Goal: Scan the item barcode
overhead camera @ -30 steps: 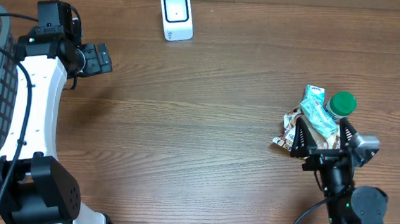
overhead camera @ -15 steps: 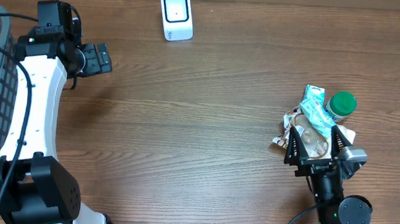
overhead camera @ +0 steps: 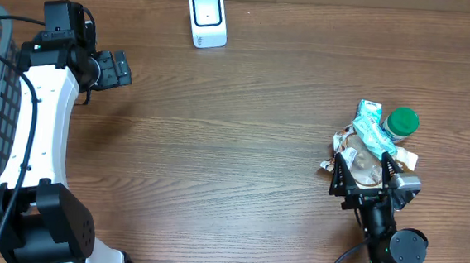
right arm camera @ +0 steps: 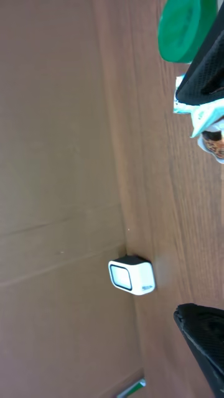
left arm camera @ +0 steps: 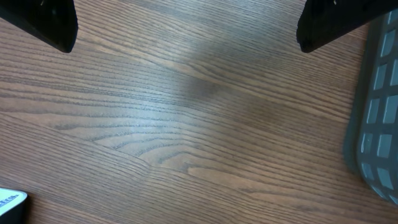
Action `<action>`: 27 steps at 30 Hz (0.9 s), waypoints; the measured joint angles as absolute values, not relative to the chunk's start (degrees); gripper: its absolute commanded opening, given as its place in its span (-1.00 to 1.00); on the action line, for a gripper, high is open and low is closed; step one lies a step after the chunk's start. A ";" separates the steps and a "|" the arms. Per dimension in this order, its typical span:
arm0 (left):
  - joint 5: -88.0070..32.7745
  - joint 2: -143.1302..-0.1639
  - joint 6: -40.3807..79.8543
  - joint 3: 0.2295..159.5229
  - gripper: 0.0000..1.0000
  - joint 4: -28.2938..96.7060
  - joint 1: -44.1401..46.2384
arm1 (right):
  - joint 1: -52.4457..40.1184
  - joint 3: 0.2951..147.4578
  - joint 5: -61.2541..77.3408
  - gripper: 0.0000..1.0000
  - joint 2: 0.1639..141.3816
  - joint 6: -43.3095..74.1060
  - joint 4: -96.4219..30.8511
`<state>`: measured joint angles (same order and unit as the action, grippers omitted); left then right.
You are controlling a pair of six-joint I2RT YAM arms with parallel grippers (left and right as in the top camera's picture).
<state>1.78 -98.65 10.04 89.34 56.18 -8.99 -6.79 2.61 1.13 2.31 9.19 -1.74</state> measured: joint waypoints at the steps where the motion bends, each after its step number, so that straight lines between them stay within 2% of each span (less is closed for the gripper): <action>1: 1.78 -98.65 10.04 89.34 0.99 56.18 -8.99 | -6.81 2.11 1.34 1.00 1.85 9.19 -1.83; 5: 1.78 -98.65 10.04 89.34 0.99 56.21 -8.99 | -6.90 1.06 2.37 1.00 0.91 9.17 -5.13; 27: 1.78 -98.65 10.04 89.34 0.99 56.18 -8.99 | -6.92 1.06 3.22 1.00 0.84 9.21 -4.95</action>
<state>1.78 -98.65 10.04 89.34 56.18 -8.99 -6.92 1.06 3.22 0.84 9.21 -4.95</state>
